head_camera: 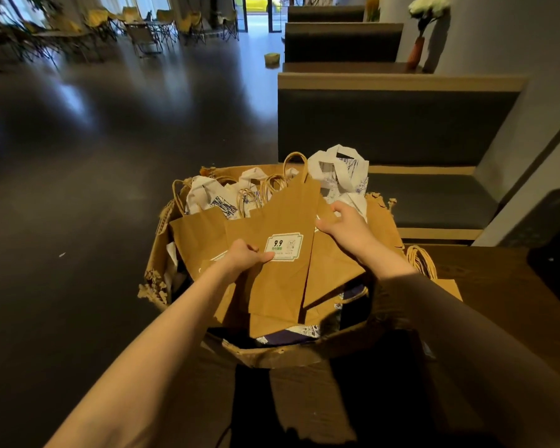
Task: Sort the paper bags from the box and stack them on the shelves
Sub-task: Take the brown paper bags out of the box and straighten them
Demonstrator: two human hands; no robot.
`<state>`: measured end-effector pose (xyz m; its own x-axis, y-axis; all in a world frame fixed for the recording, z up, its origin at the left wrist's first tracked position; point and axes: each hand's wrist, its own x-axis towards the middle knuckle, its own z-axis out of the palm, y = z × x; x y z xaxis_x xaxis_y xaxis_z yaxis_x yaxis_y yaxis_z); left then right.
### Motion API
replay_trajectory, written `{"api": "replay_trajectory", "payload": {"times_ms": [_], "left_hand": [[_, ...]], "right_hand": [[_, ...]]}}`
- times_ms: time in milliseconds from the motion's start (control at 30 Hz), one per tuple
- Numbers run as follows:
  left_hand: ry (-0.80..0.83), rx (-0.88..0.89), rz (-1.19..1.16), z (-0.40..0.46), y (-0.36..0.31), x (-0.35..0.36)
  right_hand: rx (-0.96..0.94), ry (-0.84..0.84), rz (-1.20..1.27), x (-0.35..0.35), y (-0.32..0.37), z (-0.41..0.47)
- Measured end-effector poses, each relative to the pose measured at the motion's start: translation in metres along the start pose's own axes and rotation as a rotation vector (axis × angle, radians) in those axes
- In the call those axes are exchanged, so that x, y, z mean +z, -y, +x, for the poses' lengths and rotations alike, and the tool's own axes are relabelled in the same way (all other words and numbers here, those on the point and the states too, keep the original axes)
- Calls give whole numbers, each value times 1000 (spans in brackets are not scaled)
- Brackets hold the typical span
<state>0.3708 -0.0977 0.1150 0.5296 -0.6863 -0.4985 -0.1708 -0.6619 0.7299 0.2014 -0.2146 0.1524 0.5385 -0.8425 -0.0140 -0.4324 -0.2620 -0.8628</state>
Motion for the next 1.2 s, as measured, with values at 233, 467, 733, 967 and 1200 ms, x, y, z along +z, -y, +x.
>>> {"api": "replay_trajectory", "payload": {"times_ms": [233,467,733,967,1200], "left_hand": [[78,30,-438,-22,-1,-16],[16,178,-809,-44,-22,-26],[-115,327,-722,-59,-41,-16],[-176,445,-541,-61,-33,-15],[-300,538,-561,-58,-15,-33]], "right_hand": [[-56,36,131,-13,23,-8],[-188,-72,383,-16,41,-20],[-210,-28,436,11,39,-22],[-210,87,387,12,29,-17],[20,241,253,22,7,5]]}}
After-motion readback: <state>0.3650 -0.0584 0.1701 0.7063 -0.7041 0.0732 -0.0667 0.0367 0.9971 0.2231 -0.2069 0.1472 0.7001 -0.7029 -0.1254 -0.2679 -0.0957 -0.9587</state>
